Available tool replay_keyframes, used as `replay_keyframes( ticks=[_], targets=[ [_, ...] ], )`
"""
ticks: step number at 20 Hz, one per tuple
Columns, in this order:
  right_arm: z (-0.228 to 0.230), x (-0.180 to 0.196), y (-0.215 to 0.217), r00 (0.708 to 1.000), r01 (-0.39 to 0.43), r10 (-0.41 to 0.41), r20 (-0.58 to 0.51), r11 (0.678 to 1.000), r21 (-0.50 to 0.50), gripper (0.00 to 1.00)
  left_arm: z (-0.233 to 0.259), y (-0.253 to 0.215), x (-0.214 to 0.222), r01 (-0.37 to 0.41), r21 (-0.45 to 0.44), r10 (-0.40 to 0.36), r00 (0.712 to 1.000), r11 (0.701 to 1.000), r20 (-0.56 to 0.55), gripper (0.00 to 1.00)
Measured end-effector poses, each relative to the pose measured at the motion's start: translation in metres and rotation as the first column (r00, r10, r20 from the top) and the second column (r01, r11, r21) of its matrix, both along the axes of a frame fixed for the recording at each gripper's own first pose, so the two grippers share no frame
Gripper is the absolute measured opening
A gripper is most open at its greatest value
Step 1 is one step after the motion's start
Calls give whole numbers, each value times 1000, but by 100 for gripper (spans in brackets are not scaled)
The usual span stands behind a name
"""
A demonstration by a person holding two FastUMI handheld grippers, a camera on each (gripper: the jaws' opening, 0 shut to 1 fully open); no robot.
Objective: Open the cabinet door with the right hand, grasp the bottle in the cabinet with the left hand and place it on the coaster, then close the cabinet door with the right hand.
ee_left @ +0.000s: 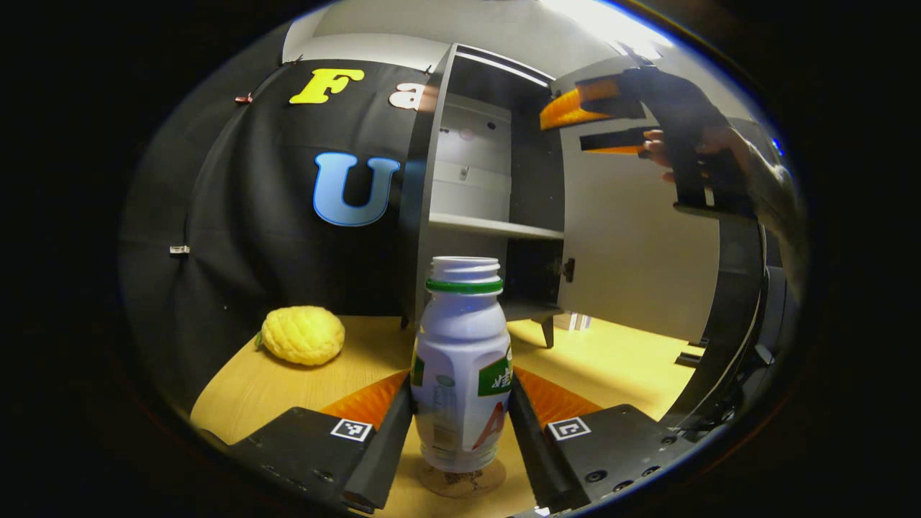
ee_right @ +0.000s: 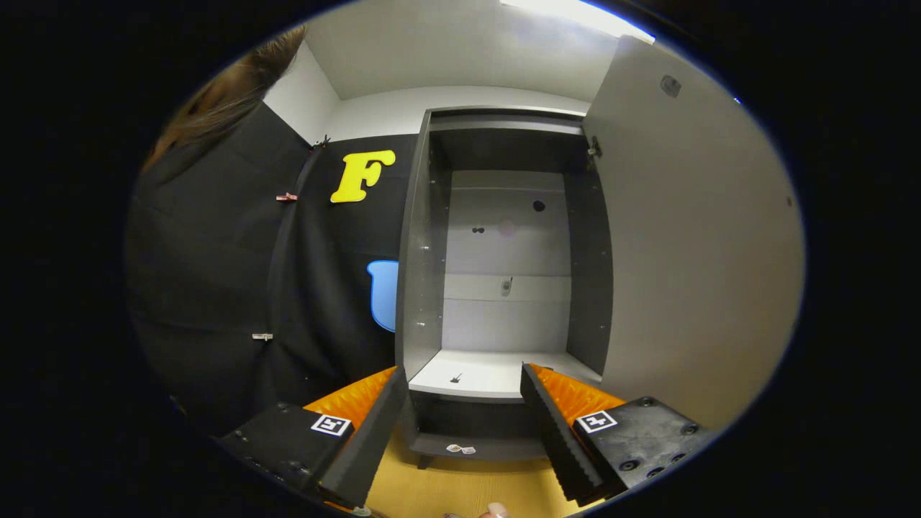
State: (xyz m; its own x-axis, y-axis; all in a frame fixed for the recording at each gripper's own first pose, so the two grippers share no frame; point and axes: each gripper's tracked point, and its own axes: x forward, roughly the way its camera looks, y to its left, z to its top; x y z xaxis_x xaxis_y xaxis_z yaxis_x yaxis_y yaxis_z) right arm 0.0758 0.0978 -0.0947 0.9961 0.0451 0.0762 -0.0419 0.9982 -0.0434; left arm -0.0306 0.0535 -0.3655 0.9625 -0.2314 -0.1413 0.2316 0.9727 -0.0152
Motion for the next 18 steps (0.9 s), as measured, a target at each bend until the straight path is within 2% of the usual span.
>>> replay_keyframes(
  ticks=[6, 8, 13, 16, 18],
  targets=[
    [-23, 6, 9, 998, -27, 26, -51, 999, -20, 98, -41, -6, -3, 14, -25, -14, 1000, 1000, -24, 74],
    [-26, 6, 5, 998, -21, 19, -56, 999, -26, 98, -52, -7, -5, 15, 1, -15, 999, 1000, -41, 74],
    [-29, 7, -2, 998, -13, 11, -70, 1000, -26, 97, -54, -14, -12, 20, 71, -18, 1000, 997, -18, 75],
    [-29, 4, -3, 997, -20, 18, -77, 999, -26, 98, -50, -15, -11, 22, 64, -21, 1000, 998, -19, 76],
    [-30, 4, -5, 997, -20, 17, -82, 999, -32, 97, -41, -12, -8, 5, 64, -6, 1000, 998, 12, 81]
  ],
)
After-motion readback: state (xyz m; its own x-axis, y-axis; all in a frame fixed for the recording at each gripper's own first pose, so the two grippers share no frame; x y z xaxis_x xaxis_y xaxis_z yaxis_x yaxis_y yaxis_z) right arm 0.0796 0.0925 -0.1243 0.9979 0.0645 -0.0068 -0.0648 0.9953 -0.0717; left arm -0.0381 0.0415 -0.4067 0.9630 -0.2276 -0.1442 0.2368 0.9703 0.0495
